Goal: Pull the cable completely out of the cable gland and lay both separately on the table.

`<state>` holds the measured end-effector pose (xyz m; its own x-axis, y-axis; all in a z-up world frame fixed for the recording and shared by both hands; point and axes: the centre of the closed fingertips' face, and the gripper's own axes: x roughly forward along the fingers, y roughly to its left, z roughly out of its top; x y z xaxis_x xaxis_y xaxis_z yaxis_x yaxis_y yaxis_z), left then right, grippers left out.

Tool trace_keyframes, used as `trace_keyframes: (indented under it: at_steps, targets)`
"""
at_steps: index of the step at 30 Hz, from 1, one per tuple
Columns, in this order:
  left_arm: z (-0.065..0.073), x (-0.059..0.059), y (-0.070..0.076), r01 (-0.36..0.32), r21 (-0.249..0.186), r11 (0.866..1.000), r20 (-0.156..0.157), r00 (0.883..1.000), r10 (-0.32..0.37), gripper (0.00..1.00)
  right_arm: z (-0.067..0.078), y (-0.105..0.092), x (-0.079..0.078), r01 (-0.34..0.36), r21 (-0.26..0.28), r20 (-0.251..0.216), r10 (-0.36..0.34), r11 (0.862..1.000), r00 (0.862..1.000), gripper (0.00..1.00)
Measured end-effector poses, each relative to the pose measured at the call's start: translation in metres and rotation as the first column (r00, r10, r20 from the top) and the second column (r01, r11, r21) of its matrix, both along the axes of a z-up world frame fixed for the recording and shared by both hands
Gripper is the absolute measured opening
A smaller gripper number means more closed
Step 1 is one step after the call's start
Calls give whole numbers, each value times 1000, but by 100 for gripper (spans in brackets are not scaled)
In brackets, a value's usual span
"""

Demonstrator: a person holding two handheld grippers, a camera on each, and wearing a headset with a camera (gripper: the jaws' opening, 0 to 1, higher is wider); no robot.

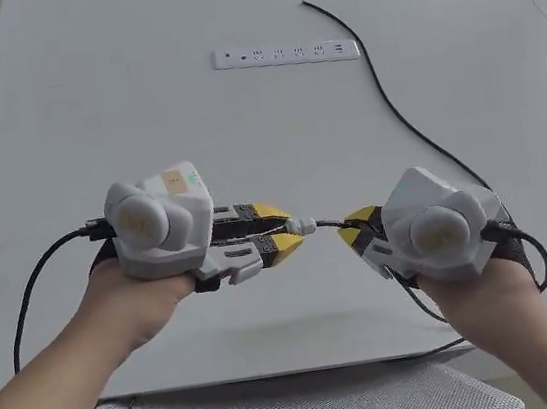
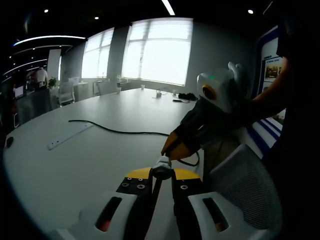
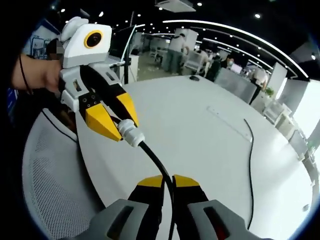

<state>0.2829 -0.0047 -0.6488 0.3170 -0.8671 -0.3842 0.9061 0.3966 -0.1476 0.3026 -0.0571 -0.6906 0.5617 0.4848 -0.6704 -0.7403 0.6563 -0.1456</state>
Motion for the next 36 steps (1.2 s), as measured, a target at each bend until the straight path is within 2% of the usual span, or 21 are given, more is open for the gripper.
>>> trace_keyframes:
  at_steps: [6,9,13,21,23,25,33,36]
  targets:
    - [-1,1,0,4,3,1000,1,1000,-4,15,-9,-12,0,75,47,-55,-72,996,996,1]
    - [-2,2,0,6,5,1000,2,1000,-6,15,-16,-18,-1,91,42,-65,-88,995,994,1]
    - [-1,3,1,4,3,1000,2,1000,-4,15,-22,-25,0,147,78,-101,-139,986,985,1]
    - [0,3,1,-1,-1,1000,7,1000,1,15,-38,-36,0,246,126,-175,-223,961,959,1]
    - [0,4,2,-3,-3,1000,7,1000,3,15,-43,-40,-1,299,148,-217,-264,943,940,1]
    - [0,4,3,-5,-4,1000,7,1000,5,15,-47,-44,0,312,152,-225,-275,938,935,1]
    - [2,2,4,-7,-8,1000,7,1000,7,15,-61,-54,-4,391,177,-292,-331,903,897,1]
    - [1,1,4,-7,-6,1000,5,1000,7,15,-60,-53,-5,395,182,-297,-332,900,895,1]
